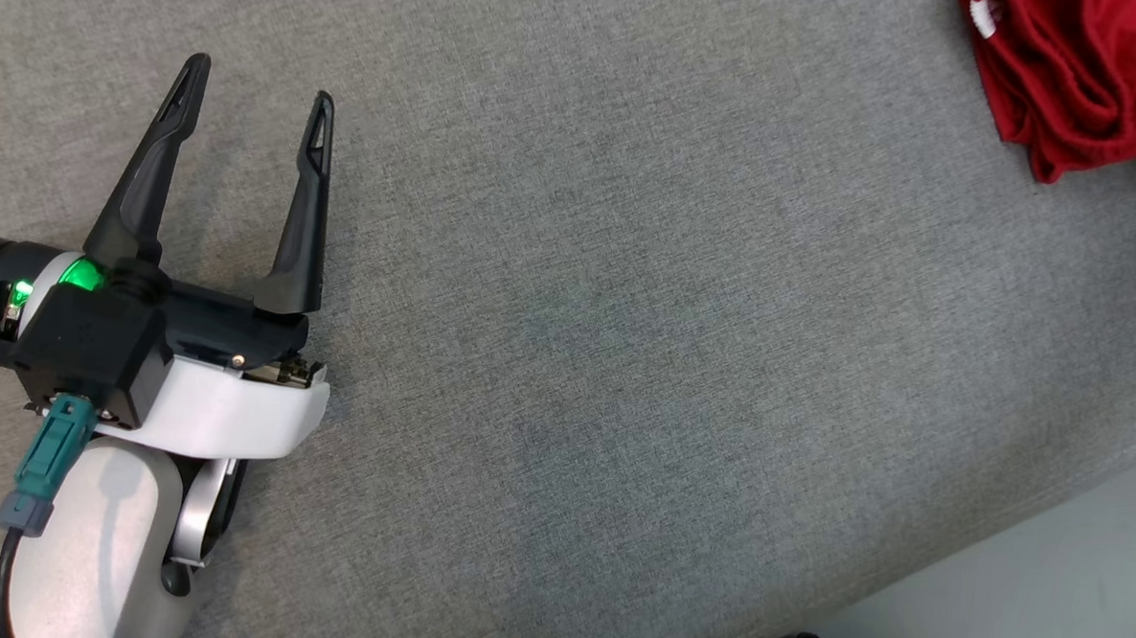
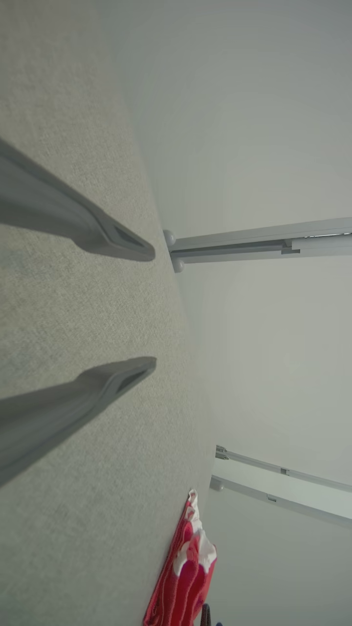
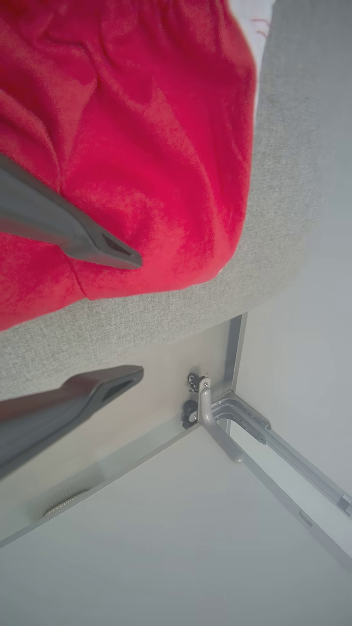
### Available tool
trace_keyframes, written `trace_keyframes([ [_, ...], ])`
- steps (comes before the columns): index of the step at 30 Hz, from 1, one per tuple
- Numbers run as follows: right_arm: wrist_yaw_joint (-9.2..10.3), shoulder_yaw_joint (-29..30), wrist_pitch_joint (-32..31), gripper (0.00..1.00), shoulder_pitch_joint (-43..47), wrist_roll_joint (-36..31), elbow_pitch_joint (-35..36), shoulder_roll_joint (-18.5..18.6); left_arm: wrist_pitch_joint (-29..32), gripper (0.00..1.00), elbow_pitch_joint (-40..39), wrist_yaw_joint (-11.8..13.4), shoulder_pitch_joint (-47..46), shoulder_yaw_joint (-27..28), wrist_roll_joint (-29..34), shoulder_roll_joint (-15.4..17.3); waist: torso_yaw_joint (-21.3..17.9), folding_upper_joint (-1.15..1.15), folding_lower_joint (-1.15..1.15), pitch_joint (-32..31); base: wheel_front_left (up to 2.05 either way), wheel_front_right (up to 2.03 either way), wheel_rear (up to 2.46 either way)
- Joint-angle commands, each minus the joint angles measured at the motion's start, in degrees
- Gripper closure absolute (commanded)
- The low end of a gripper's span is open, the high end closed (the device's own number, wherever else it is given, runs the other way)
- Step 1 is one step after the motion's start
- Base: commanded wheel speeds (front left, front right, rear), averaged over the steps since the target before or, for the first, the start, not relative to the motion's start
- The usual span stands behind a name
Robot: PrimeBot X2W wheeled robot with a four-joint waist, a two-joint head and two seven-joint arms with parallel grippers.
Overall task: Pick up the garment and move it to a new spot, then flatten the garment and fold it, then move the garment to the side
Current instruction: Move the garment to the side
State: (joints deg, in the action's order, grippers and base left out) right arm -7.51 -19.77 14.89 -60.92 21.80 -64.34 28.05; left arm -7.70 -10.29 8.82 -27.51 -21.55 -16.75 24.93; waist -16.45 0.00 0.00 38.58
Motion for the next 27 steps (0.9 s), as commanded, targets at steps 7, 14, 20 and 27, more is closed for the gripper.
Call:
trace_keyframes([
  [7,0.04,13.7,0.3,0.0,8.4,-0.7,12.0,-2.5,-2.2,0.0,3.1,1.5,3.5,1.4,-2.0,-0.4,0.3,0.0,0.0,-6.6,0.0,0.0,0.0],
  [14,0.04,23.4,0.3,0.0,22.5,-5.7,30.0,-9.7,-3.9,0.0,5.9,3.7,8.7,3.0,-3.9,-1.1,2.2,0.0,0.0,-14.3,0.0,0.0,0.0],
  [20,0.04,24.0,0.3,0.0,32.4,-8.7,42.2,-16.0,-5.1,0.0,7.7,5.2,12.7,4.2,-5.5,-1.9,5.7,0.0,0.0,-19.5,0.0,0.0,0.0],
  [27,0.04,21.3,-2.0,0.0,42.9,-10.5,51.3,-20.6,-6.3,0.0,9.8,6.9,18.4,5.5,-7.3,-3.6,11.7,0.0,0.0,-25.8,0.0,0.0,0.0],
])
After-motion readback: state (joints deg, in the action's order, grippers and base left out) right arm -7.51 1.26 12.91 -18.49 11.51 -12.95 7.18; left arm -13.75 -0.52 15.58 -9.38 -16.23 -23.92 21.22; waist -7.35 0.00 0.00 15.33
